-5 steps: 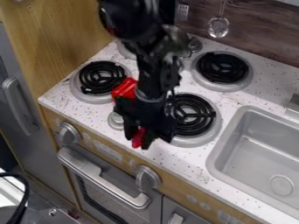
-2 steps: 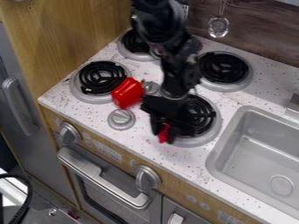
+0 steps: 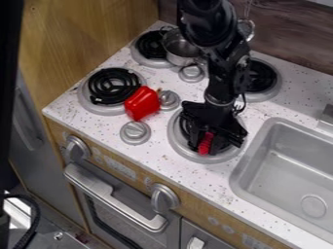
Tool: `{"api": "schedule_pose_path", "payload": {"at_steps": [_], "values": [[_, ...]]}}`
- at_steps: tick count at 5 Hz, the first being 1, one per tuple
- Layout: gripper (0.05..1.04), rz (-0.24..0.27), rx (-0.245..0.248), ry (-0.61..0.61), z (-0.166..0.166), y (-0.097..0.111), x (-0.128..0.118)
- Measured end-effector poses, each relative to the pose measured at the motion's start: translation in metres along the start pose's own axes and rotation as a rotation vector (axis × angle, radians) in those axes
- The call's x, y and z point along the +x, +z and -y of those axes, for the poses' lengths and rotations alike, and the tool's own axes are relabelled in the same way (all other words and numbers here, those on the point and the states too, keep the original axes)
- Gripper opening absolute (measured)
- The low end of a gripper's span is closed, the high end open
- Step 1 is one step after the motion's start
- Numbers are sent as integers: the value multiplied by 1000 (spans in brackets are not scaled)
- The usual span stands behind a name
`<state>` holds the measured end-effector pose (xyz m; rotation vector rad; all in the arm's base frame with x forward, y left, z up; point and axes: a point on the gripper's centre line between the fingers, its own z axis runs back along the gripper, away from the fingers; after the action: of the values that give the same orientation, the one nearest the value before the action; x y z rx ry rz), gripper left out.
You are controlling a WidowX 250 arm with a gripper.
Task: Put the red fork on the bottom right burner
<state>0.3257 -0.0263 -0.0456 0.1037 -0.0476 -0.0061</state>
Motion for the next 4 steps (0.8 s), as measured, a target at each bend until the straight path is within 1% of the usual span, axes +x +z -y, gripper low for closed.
{"api": "schedule_pose_path", "payload": {"at_steps": [1, 2, 3, 4], "values": [[778, -57, 12, 14, -2, -1, -9], [995, -50, 14, 22, -5, 4, -16], [999, 5, -2, 36, -11, 46, -20], [999, 4, -4, 35, -17, 71, -37]]}}
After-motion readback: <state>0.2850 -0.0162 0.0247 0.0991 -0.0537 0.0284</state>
